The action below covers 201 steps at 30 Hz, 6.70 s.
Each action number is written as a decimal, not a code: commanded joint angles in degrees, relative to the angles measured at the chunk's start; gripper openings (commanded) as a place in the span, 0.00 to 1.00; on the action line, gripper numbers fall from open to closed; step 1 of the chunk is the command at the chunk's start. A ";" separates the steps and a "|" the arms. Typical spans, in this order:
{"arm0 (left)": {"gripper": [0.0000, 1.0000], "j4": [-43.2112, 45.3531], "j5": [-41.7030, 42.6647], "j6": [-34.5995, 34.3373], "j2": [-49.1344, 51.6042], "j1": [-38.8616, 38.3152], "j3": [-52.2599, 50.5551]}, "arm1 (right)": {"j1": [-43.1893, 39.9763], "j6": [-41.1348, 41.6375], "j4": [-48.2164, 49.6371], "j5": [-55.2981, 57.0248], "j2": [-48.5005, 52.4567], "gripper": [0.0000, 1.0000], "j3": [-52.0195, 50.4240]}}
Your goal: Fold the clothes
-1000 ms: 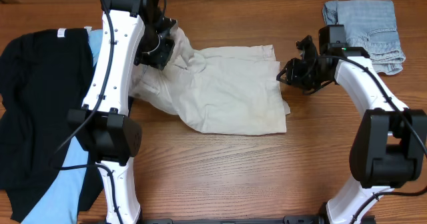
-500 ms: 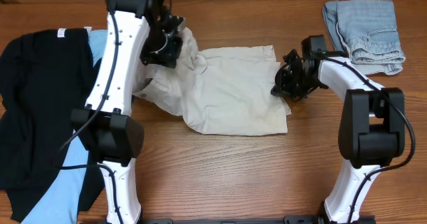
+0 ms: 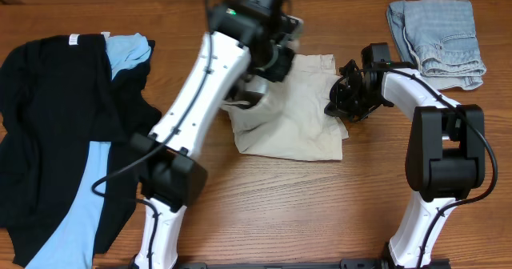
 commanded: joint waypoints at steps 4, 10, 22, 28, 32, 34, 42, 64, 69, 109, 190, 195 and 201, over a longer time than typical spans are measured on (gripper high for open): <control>0.04 7.54 0.31 -8.26 7.19 -5.70 0.02 | 0.13 0.31 0.02 1.07 1.05 0.04 0.20; 0.04 11.65 0.24 -11.67 9.44 -7.23 0.02 | -0.31 1.33 0.52 -2.08 0.70 0.04 0.22; 0.04 15.32 0.11 -14.21 9.92 -8.00 0.02 | -10.60 9.07 4.28 -8.52 -18.23 0.04 0.28; 0.65 19.69 0.28 -15.87 9.92 -9.20 0.02 | -15.65 7.08 -0.70 -8.37 -23.26 0.04 0.28; 1.00 20.72 0.07 -15.63 9.92 -9.84 0.02 | -16.98 7.06 -1.53 -8.39 -23.26 0.04 0.26; 1.00 21.42 0.15 -15.65 9.81 -9.79 0.11 | -17.07 7.06 -1.46 -8.39 -23.23 0.04 0.26; 1.00 19.21 5.53 -15.63 6.38 -6.29 9.53 | -16.59 4.52 -1.60 -8.22 -23.23 0.19 0.26; 1.00 -0.72 1.81 -8.02 -3.34 13.66 21.35 | 7.48 -5.38 11.65 7.82 -15.39 0.63 0.26; 1.00 -3.67 -2.45 -6.56 -2.95 13.79 21.33 | 7.87 -5.40 11.67 5.53 -12.74 0.52 0.26; 1.00 -6.47 -3.39 -5.46 -2.29 13.75 20.98 | 6.01 3.21 4.37 0.63 -14.45 0.04 8.02; 1.00 1.88 -6.19 -1.44 -2.27 13.75 -3.41 | 1.44 5.51 4.66 -9.60 0.15 0.06 1.49; 1.00 1.66 -6.23 -1.42 -2.27 13.75 -3.41 | 2.93 7.98 9.94 -14.27 0.13 0.04 1.55; 1.00 1.57 -6.40 -1.38 -2.27 13.77 -3.41 | -0.76 7.98 10.40 -22.47 -2.69 0.04 3.61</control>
